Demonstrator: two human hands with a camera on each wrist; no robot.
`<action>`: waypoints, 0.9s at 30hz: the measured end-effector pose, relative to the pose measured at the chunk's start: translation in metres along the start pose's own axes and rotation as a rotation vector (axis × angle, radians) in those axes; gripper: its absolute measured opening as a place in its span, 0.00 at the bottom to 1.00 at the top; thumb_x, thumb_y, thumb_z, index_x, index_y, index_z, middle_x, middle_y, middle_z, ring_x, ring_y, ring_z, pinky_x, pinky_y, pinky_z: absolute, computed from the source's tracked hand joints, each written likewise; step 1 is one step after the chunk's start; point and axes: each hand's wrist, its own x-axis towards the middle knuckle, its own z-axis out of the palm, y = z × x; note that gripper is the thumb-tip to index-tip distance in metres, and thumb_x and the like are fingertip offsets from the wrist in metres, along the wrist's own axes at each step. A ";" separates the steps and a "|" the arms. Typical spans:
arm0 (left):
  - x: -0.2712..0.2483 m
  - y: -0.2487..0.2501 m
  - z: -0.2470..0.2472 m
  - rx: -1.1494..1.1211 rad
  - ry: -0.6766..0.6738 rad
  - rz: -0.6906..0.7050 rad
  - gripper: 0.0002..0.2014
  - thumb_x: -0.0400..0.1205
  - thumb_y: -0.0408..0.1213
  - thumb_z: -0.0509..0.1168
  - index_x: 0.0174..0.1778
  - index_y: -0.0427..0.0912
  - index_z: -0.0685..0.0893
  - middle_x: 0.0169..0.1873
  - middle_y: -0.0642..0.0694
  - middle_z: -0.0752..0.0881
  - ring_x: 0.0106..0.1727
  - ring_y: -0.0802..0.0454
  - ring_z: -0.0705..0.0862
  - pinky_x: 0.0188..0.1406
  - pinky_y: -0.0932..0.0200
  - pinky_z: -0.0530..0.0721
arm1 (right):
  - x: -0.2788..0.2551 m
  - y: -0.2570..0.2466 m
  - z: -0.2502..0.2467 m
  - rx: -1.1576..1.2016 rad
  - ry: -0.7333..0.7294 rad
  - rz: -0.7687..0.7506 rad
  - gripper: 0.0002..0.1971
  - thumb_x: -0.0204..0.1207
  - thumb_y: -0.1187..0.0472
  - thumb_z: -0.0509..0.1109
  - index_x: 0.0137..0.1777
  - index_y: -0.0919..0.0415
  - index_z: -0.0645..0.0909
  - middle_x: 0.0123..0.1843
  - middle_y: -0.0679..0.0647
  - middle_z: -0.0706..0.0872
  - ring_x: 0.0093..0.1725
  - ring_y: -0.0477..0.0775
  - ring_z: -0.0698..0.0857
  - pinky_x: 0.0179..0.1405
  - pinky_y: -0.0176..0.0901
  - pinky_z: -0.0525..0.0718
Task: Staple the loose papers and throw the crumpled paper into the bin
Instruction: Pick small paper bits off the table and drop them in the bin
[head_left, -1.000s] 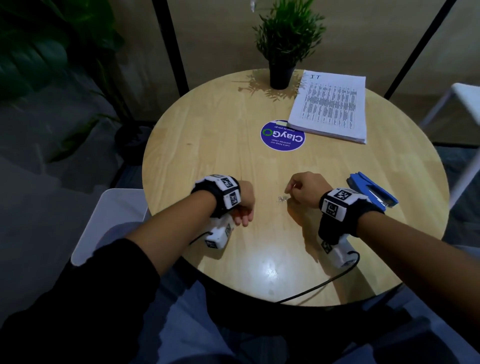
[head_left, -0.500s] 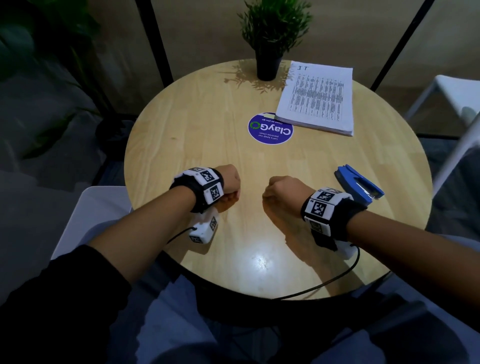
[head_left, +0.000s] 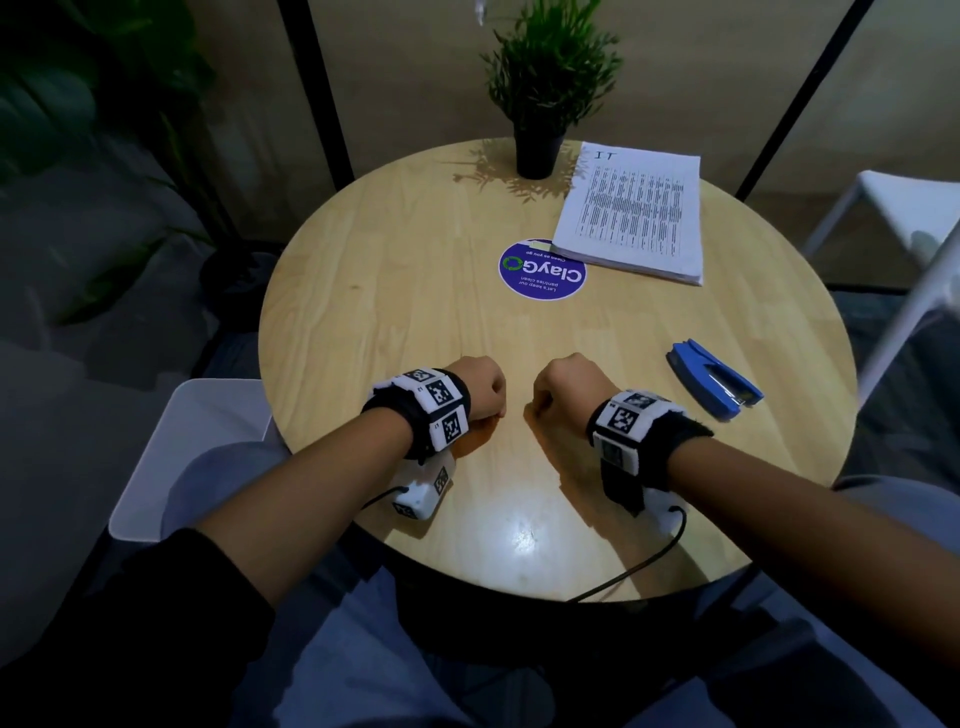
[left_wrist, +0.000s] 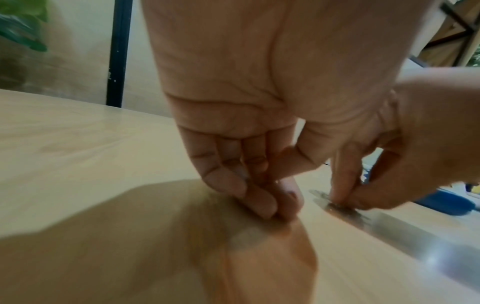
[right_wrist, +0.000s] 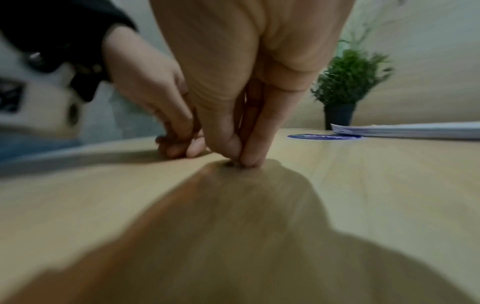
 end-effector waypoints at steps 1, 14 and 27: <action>0.000 0.001 0.001 0.023 0.021 0.022 0.10 0.80 0.34 0.62 0.49 0.38 0.88 0.47 0.42 0.88 0.50 0.44 0.86 0.51 0.54 0.82 | 0.002 0.004 -0.003 0.068 0.013 0.037 0.07 0.72 0.59 0.73 0.46 0.62 0.89 0.48 0.57 0.90 0.47 0.57 0.87 0.47 0.42 0.82; 0.015 0.032 0.014 0.050 0.137 0.196 0.10 0.75 0.33 0.72 0.52 0.41 0.85 0.47 0.44 0.87 0.49 0.48 0.84 0.50 0.57 0.80 | -0.011 0.056 -0.015 0.524 0.139 0.258 0.02 0.67 0.65 0.79 0.40 0.62 0.91 0.38 0.52 0.89 0.35 0.43 0.82 0.34 0.29 0.76; 0.013 0.030 0.023 0.300 0.154 0.344 0.16 0.82 0.36 0.64 0.66 0.40 0.82 0.62 0.43 0.82 0.64 0.44 0.79 0.62 0.56 0.77 | -0.013 0.049 -0.013 0.565 0.138 0.227 0.02 0.68 0.66 0.78 0.40 0.62 0.91 0.37 0.51 0.88 0.34 0.42 0.81 0.37 0.30 0.79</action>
